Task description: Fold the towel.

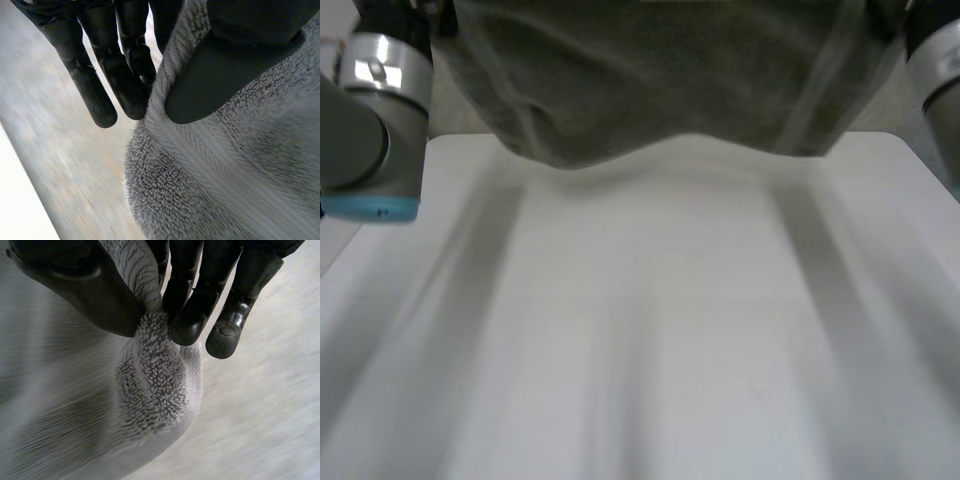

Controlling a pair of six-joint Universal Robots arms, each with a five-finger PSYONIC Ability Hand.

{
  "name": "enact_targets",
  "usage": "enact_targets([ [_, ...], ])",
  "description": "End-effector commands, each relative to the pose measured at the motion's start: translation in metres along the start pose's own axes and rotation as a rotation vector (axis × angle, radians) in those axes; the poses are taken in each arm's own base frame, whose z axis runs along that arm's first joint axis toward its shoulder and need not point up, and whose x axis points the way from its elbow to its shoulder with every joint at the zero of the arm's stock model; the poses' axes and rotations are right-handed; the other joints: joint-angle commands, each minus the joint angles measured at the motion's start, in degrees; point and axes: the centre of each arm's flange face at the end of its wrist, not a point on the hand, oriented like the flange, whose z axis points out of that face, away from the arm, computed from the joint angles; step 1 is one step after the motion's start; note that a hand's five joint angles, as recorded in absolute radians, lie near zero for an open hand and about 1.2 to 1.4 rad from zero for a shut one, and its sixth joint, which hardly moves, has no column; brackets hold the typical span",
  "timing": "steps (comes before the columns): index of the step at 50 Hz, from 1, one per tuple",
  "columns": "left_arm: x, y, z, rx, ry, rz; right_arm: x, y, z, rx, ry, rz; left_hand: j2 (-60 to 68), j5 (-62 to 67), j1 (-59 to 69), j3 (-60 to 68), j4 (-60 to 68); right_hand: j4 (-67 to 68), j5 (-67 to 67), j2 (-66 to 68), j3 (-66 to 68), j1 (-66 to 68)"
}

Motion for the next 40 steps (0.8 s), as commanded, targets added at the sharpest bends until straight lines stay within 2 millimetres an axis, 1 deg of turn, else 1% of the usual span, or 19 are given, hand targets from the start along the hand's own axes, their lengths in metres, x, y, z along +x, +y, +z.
enact_targets([
  [1, 0.028, 0.071, -0.056, -0.370, 0.149, -0.013, -0.064, 0.054, -0.055, -0.399, -0.370, 0.122, 10.3, 11.3, 13.9, 10.3, 10.2, 3.6, 2.6, 3.8, 3.5, 4.1],
  [3, 0.040, 0.099, -0.084, -0.482, 0.197, -0.013, -0.070, 0.062, -0.065, -0.441, -0.398, 0.133, 10.3, 11.3, 13.9, 10.3, 10.2, 3.6, 2.6, 3.8, 3.5, 4.1],
  [4, 0.040, 0.099, -0.084, -0.483, 0.197, -0.013, -0.078, 0.069, -0.073, -0.472, -0.424, 0.137, 10.3, 11.3, 13.9, 10.3, 10.2, 3.6, 2.6, 3.8, 3.5, 4.1],
  [7, 0.052, 0.123, -0.112, -0.581, 0.251, -0.004, -0.092, 0.082, -0.089, -0.528, -0.473, 0.144, 10.3, 11.3, 13.9, 10.3, 10.2, 3.6, 2.6, 3.8, 3.5, 4.1],
  [8, 0.052, 0.123, -0.112, -0.581, 0.251, -0.004, -0.093, 0.082, -0.089, -0.529, -0.473, 0.144, 10.3, 11.3, 13.9, 10.3, 10.2, 3.6, 2.6, 3.8, 3.5, 4.1],
  [10, 0.063, 0.142, -0.141, -0.670, 0.325, 0.047, -0.109, 0.097, -0.103, -0.588, -0.529, 0.155, 10.3, 11.3, 13.9, 10.3, 10.2, 3.6, 2.6, 3.8, 3.5, 4.1],
  [14, 0.067, 0.146, -0.160, -0.710, 0.379, 0.107, -0.113, 0.103, -0.113, -0.622, -0.549, 0.168, 10.3, 11.3, 13.9, 10.3, 10.2, 3.6, 2.6, 3.8, 3.5, 4.1],
  [16, 0.066, 0.145, -0.168, -0.725, 0.397, 0.135, -0.111, 0.099, -0.117, -0.627, -0.548, 0.169, 10.3, 11.3, 13.9, 10.3, 10.2, 3.6, 2.6, 3.8, 3.5, 4.1],
  [18, 0.057, 0.124, -0.171, -0.698, 0.397, 0.177, -0.089, 0.081, -0.122, -0.610, -0.504, 0.156, 10.3, 11.3, 13.9, 10.3, 10.2, 3.6, 2.6, 3.8, 3.5, 4.1],
  [21, 0.051, 0.111, -0.173, -0.681, 0.390, 0.186, -0.075, 0.074, -0.125, -0.604, -0.469, 0.150, 10.3, 11.3, 13.9, 10.3, 10.2, 3.6, 2.6, 3.8, 3.5, 4.1],
  [23, 0.042, 0.084, -0.180, -0.649, 0.375, 0.198, -0.051, 0.059, -0.135, -0.600, -0.420, 0.144, 10.3, 11.3, 13.9, 10.3, 10.2, 3.6, 2.6, 3.8, 3.5, 4.1],
  [24, 0.041, 0.084, -0.180, -0.649, 0.375, 0.198, -0.051, 0.059, -0.135, -0.600, -0.420, 0.144, 10.3, 11.3, 13.9, 10.3, 10.2, 3.6, 2.6, 3.8, 3.5, 4.1],
  [26, 0.029, 0.055, -0.186, -0.607, 0.344, 0.204, -0.035, 0.034, -0.148, -0.590, -0.435, 0.142, 10.3, 11.3, 13.9, 10.3, 10.2, 3.6, 2.6, 3.8, 3.5, 4.1],
  [28, 0.022, 0.045, -0.189, -0.598, 0.327, 0.204, -0.030, 0.024, -0.155, -0.598, -0.471, 0.142, 10.3, 11.3, 13.9, 10.3, 10.2, 3.6, 2.6, 3.8, 3.5, 4.1],
  [34, 0.010, 0.037, -0.192, -0.626, 0.317, 0.204, -0.023, 0.018, -0.171, -0.652, -0.627, 0.082, 10.3, 11.3, 13.9, 10.3, 10.2, 3.6, 2.6, 3.8, 3.5, 4.1],
  [37, 0.011, 0.039, -0.190, -0.632, 0.321, 0.201, -0.026, 0.026, -0.164, -0.651, -0.645, 0.054, 10.3, 11.3, 13.9, 10.3, 10.2, 3.6, 2.6, 3.8, 3.5, 4.1],
  [38, 0.013, 0.047, -0.188, -0.651, 0.331, 0.200, -0.026, 0.026, -0.164, -0.651, -0.646, 0.054, 10.3, 11.3, 13.9, 10.3, 10.2, 3.6, 2.6, 3.8, 3.5, 4.1],
  [39, 0.018, 0.059, -0.187, -0.678, 0.349, 0.201, -0.032, 0.038, -0.156, -0.660, -0.658, 0.063, 10.3, 11.3, 13.9, 10.3, 10.2, 3.6, 2.6, 3.8, 3.5, 4.1],
  [40, 0.018, 0.059, -0.187, -0.678, 0.349, 0.201, -0.032, 0.038, -0.156, -0.660, -0.658, 0.064, 10.3, 11.3, 13.9, 10.3, 10.2, 3.6, 2.6, 3.8, 3.5, 4.1],
])
